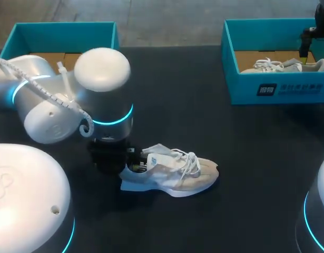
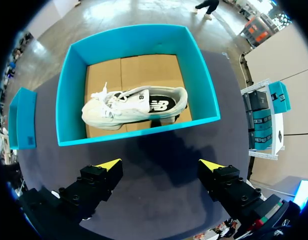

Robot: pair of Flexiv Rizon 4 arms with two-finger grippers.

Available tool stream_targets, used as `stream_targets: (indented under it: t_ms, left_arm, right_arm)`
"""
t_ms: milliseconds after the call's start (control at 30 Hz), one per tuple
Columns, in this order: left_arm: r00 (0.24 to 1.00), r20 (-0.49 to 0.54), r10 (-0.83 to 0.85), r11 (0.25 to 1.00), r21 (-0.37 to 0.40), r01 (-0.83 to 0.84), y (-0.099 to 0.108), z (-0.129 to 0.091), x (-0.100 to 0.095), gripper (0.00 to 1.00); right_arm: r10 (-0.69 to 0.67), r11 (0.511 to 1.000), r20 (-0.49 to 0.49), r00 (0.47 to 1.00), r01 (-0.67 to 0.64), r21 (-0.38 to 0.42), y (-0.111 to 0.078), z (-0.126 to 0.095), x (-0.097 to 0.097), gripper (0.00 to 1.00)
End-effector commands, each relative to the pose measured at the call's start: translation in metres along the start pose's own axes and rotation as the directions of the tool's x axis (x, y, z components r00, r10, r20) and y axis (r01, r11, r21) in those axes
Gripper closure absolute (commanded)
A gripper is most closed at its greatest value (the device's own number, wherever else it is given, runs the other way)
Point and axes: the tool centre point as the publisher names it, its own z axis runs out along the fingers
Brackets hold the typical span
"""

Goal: Take the shoe out of the shoebox, open the shoe tongue, remove and reinsert the insole, then place the shoe into the shoebox

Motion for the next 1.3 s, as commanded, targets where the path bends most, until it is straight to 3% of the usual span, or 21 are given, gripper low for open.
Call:
stream_targets:
  t_ms: [33, 400, 767, 1300]
  left_arm:
    - [0.998, 0.058, 0.011, 1.000, -0.009, -0.011, -0.006, -0.023, 0.015, 0.00]
    - [0.988, 0.152, 0.005, 1.000, 0.014, -0.007, -0.013, -0.076, 0.025, 0.00]
    - [0.972, 0.223, -0.071, 0.994, 0.092, 0.051, -0.017, -0.108, 0.050, 0.00]
    - [0.890, 0.261, -0.374, 0.896, 0.351, 0.273, -0.025, -0.135, 0.084, 0.00]
  right_arm:
    - [0.001, 1.000, 0.000, 1.000, -0.001, -0.001, -0.001, 0.000, 0.000, 0.00]
    - [0.001, 1.000, 0.000, 1.000, -0.001, -0.001, -0.001, 0.000, 0.000, 0.00]
    - [0.001, 1.000, 0.000, 1.000, -0.001, -0.001, -0.001, 0.000, 0.000, 0.00]
    - [0.001, 1.000, 0.000, 1.000, -0.001, -0.001, -0.001, 0.000, 0.000, 0.00]
